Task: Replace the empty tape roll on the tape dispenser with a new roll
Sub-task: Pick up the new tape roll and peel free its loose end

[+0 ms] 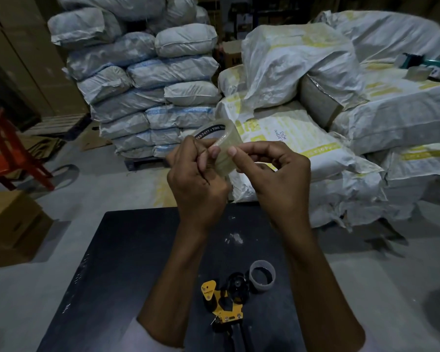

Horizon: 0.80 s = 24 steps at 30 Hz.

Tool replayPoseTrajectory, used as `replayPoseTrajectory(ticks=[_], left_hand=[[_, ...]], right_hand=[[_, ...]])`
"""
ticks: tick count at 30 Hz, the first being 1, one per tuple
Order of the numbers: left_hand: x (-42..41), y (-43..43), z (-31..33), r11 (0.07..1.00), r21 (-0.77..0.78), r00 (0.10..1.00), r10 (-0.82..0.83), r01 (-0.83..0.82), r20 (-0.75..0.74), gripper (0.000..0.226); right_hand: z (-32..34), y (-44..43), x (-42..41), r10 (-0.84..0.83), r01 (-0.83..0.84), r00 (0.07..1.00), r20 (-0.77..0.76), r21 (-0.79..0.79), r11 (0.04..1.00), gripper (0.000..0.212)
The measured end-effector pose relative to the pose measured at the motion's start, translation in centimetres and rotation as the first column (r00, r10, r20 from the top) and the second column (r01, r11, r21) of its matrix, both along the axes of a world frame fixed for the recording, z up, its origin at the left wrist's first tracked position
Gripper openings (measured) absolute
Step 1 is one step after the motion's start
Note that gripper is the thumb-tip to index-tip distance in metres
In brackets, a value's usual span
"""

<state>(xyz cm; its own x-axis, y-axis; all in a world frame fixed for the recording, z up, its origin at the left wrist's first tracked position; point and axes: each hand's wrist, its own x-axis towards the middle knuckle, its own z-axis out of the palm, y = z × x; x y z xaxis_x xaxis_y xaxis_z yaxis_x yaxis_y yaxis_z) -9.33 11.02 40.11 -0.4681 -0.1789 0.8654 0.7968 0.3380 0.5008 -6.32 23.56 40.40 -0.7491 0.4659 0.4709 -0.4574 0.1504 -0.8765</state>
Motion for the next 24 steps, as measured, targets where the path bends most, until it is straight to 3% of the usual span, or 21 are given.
replayPoseTrajectory(ticks=[6,10,14,18,24], left_hand=[[-0.1,-0.1,0.4,0.998,0.051,0.999,0.022,-0.023,0.025,0.045],[-0.3,-0.3,0.3,0.999,0.036,0.999,0.039,-0.038,-0.003,0.047],[0.0,0.0,-0.3,0.997,0.051,0.999,0.054,-0.054,0.002,0.032],[-0.1,0.3,-0.7,0.996,0.069,0.998,0.056,-0.056,0.013,0.027],[0.1,0.9,-0.8,0.990,0.131,0.999,0.050,-0.051,0.011,0.027]], right_hand=[[-0.2,-0.6,0.2,-0.125,0.147,0.986,-0.111,0.219,0.965,0.007],[-0.3,-0.9,0.2,-0.121,0.170,0.974,-0.189,0.274,0.947,0.023],[-0.2,-1.1,0.0,-0.190,0.291,0.933,-0.305,0.330,0.898,0.011],[-0.4,-1.5,-0.1,-0.188,0.305,0.929,-0.320,0.368,0.878,0.005],[-1.2,-1.9,-1.5,-0.279,0.410,0.896,-0.346,0.406,0.817,0.008]])
